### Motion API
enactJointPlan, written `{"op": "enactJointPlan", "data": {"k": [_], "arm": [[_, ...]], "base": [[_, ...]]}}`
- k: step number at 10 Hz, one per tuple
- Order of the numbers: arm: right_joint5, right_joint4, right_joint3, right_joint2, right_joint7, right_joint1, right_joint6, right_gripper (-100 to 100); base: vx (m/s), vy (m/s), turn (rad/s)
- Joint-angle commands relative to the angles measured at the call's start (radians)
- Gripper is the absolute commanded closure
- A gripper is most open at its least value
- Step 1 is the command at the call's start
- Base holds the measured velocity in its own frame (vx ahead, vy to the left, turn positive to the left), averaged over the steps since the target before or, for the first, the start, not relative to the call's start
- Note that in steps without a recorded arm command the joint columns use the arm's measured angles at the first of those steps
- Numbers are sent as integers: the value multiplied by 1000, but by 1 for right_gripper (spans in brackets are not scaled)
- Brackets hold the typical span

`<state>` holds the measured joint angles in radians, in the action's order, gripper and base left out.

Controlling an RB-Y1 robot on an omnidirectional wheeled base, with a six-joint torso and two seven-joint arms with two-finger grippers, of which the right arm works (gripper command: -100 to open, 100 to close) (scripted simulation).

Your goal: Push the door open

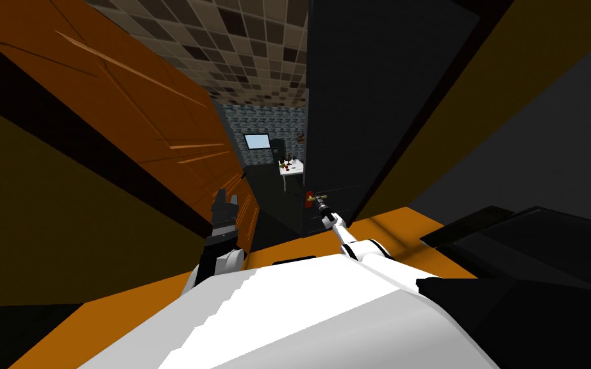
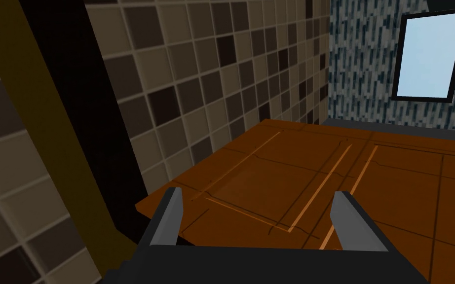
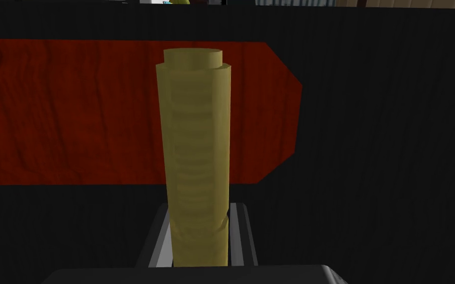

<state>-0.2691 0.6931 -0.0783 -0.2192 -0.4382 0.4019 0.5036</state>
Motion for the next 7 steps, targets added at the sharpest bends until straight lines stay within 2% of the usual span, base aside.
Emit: {"op": "enactJointPlan", "data": {"k": [1,6,7], "arm": [[7,3,-14,-10,4,9,0,100],[29,-3,-63,-20,33,3,-6,100],[29,19,-63,-20,33,3,-6,100]], "base": [[182,78,-36],[198,83,-46],[119,75,-28]]}}
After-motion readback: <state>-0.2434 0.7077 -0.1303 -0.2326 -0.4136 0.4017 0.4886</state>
